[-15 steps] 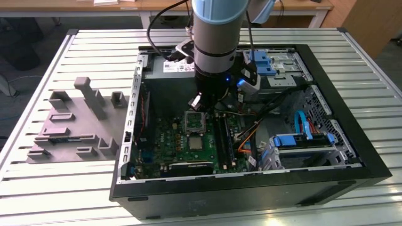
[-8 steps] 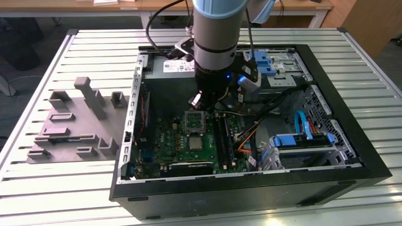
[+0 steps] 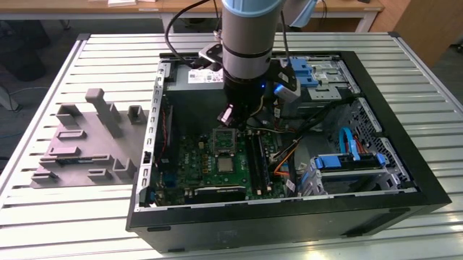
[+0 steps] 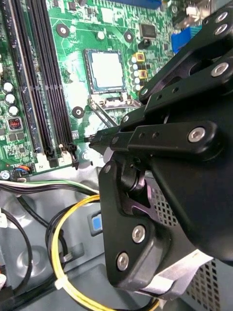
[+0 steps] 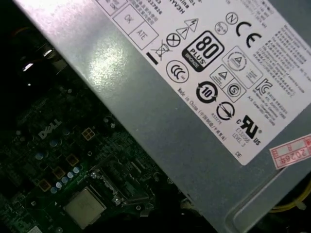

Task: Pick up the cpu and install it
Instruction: 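Close the cpu cover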

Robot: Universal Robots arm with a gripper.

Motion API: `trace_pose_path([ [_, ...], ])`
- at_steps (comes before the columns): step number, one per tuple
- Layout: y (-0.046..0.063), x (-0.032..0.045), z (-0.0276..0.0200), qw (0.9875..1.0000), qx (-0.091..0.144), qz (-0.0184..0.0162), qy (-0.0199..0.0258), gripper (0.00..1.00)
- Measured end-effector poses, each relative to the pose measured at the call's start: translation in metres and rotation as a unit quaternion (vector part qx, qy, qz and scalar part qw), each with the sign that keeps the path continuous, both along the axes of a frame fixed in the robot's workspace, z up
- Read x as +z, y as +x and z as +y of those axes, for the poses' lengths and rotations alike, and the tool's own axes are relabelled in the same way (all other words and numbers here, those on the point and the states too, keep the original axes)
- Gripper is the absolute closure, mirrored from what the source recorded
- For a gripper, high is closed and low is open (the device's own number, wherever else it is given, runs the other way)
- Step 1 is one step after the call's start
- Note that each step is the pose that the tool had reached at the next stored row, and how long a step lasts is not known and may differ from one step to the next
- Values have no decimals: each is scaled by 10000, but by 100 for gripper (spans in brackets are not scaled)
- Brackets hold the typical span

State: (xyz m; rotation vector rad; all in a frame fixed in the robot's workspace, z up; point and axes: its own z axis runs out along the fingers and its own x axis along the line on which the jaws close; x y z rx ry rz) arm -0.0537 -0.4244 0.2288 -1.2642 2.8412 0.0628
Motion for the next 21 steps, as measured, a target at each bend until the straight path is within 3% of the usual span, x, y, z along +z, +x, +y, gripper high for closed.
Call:
trace_pose_path([
  [8, -16, 61, 1, 9997, 230, 0, -10, 89],
  [14, -26, 82, 1, 9985, 550, 2, -28, 89],
  [21, -38, 121, 3, 9977, 672, 57, -24, 89],
])
